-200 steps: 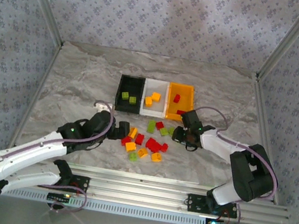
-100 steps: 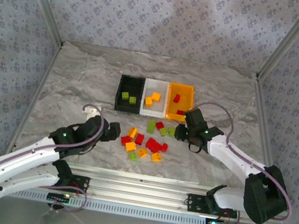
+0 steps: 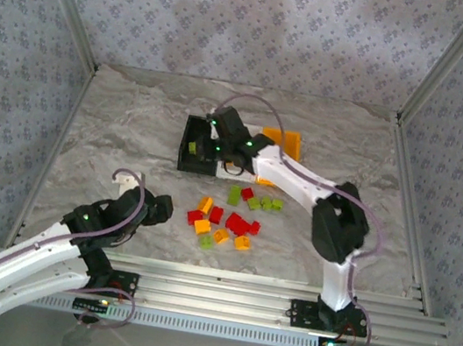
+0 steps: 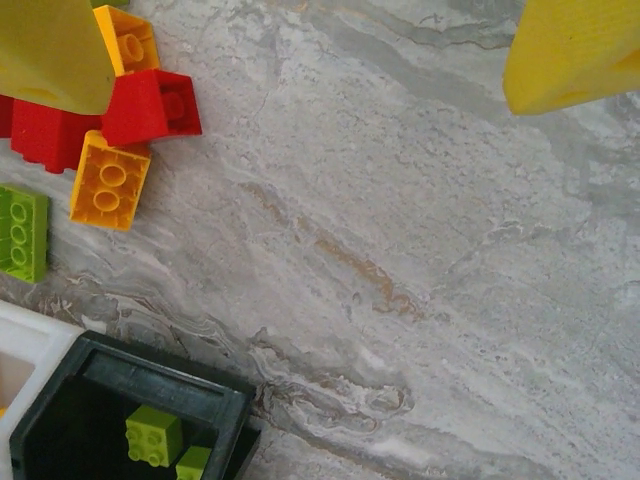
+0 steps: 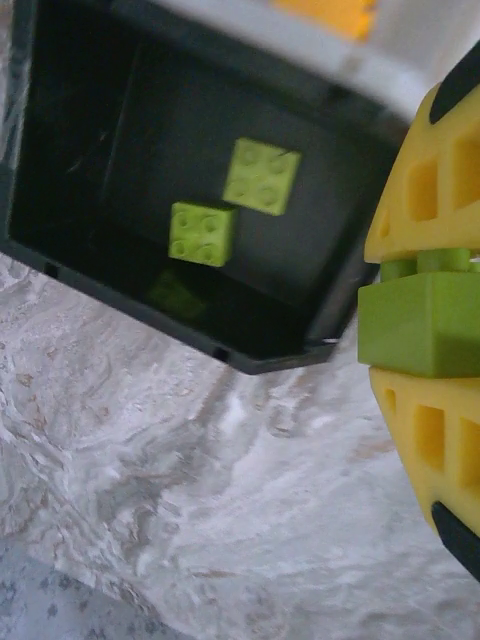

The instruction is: Sort the legos into containers by color

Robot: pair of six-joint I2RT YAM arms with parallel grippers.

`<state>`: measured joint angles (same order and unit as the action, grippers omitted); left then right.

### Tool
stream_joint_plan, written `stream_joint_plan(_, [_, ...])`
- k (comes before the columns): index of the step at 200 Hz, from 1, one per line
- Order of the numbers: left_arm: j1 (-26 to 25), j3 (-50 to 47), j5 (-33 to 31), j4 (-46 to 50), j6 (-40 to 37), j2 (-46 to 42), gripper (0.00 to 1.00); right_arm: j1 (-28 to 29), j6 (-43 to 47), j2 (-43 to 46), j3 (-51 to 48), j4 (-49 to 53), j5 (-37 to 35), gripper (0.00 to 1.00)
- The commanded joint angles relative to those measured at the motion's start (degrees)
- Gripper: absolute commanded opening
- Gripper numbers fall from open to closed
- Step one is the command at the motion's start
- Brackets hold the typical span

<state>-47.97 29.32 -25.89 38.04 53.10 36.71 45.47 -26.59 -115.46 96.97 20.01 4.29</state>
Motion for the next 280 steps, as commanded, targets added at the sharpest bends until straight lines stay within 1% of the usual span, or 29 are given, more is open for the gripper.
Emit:
stream_joint_plan(1, [0.5, -0.2, 1.2, 1.6, 0.6, -0.9, 0.99, -0.9, 1.6, -8.0, 8.8, 4.1, 0.3, 0.26])
stream_joint_plan(15, [0.6, -0.3, 1.4, 1.5, 0.5, -1.1, 1.0, -1.4, 1.0, -12.2, 14.1, 5.2, 0.8, 0.28])
stream_joint_plan(30, [0.5, -0.4, 1.7, 1.3, 0.3, -1.2, 1.0, -2.0, 0.7, -15.0, 18.0, 4.4, 1.4, 0.33])
stream_joint_plan(51, [0.5, -0.6, 2.3, 1.2, 0.1, -1.2, 0.99, -2.3, 1.0, -17.2, 21.3, 3.6, 3.6, 0.51])
stream_joint_plan(61, [0.6, -0.4, 2.3, 1.2, 0.2, -1.2, 0.99, -2.3, 0.8, -17.1, 21.6, 3.0, 3.4, 0.57])
stream_joint_plan(73, [0.5, -0.3, 2.2, 1.2, 0.3, -1.2, 1.0, -2.5, 0.5, -16.2, 21.5, 2.6, 3.4, 0.61])
stream_joint_plan(96, [0.7, 0.1, 2.3, 1.6, 0.8, -1.1, 0.99, -3.0, 0.4, -12.7, 19.4, 1.8, 3.4, 0.62])
stream_joint_plan(109, [0.8, 0.6, 4.1, 1.2, -0.9, -0.6, 0.99, -3.2, 0.3, -9.2, 15.4, 0.6, 3.3, 0.63])
stream_joint_plan(115, [0.8, 1.0, 5.5, -0.9, -2.2, 0.0, 1.0, -3.3, 0.1, -7.3, 13.0, -0.1, 3.2, 0.63])
stream_joint_plan(136, [0.8, 3.3, 8.1, -3.0, -6.0, 5.1, 0.99, -3.5, -0.4, 0.3, 3.1, -2.3, 2.1, 0.63])
stream_joint_plan(180, [0.8, 10.8, 15.4, -11.2, -13.7, 24.4, 0.99, -4.4, -2.1, 17.2, -19.2, -5.0, -0.5, 0.63])
stream_joint_plan(207, [0.9, 17.6, 15.9, -13.5, -19.1, 37.4, 0.94, -5.7, -2.7, 26.4, -31.1, -5.0, -2.3, 0.63])
stream_joint_plan(224, [1.0, 22.5, 15.3, -12.7, -22.0, 45.5, 0.9, -6.9, -3.3, 31.0, -35.9, -4.6, -2.6, 0.63])
stream_joint_plan(241, [1.2, 25.8, 15.1, -12.5, -23.9, 51.4, 0.87, -8.0, -3.7, 34.4, -39.5, -4.4, -3.1, 0.63])
stream_joint_plan(260, [1.4, 28.1, 14.5, -11.9, -24.5, 55.4, 0.84, -9.0, -3.9, 37.4, -42.1, -4.3, -3.3, 0.63])
stream_joint_plan(280, [1.6, 29.0, 14.9, -12.3, -24.9, 58.3, 0.82, -9.9, -3.9, 39.7, -43.5, -4.1, -3.5, 0.64])
